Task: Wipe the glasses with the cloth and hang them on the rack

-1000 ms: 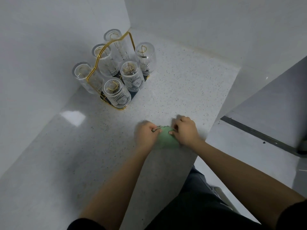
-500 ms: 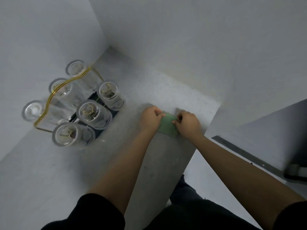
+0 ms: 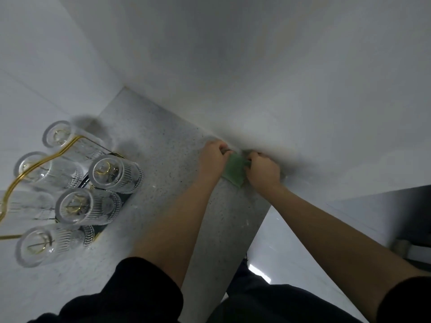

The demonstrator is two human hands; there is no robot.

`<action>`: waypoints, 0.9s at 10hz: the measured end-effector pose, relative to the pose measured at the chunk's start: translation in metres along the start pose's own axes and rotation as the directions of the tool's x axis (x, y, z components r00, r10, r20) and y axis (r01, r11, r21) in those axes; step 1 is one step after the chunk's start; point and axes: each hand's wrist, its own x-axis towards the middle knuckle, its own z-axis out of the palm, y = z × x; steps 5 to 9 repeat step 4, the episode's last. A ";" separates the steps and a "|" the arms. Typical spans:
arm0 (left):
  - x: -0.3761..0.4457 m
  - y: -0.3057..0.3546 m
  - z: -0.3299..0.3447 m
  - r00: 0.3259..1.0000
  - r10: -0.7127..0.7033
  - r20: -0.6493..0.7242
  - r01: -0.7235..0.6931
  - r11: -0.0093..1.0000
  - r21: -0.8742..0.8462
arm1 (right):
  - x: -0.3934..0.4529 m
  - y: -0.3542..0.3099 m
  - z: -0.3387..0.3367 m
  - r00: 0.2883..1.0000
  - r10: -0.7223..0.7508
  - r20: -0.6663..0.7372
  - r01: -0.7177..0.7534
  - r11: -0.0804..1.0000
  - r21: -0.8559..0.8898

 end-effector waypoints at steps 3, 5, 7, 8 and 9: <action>-0.023 -0.004 -0.034 0.996 0.067 0.052 -0.071 0.995 0.069 | -0.015 -0.031 -0.023 0.996 -0.089 0.010 0.089 0.982 -0.163; -0.040 0.000 -0.061 0.994 0.103 -0.035 -0.102 0.994 0.037 | -0.023 -0.055 -0.041 0.988 -0.148 -0.042 0.142 0.983 -0.113; -0.040 0.000 -0.061 0.994 0.103 -0.035 -0.102 0.994 0.037 | -0.023 -0.055 -0.041 0.988 -0.148 -0.042 0.142 0.983 -0.113; -0.040 0.000 -0.061 0.994 0.103 -0.035 -0.102 0.994 0.037 | -0.023 -0.055 -0.041 0.988 -0.148 -0.042 0.142 0.983 -0.113; -0.040 0.000 -0.061 0.994 0.103 -0.035 -0.102 0.994 0.037 | -0.023 -0.055 -0.041 0.988 -0.148 -0.042 0.142 0.983 -0.113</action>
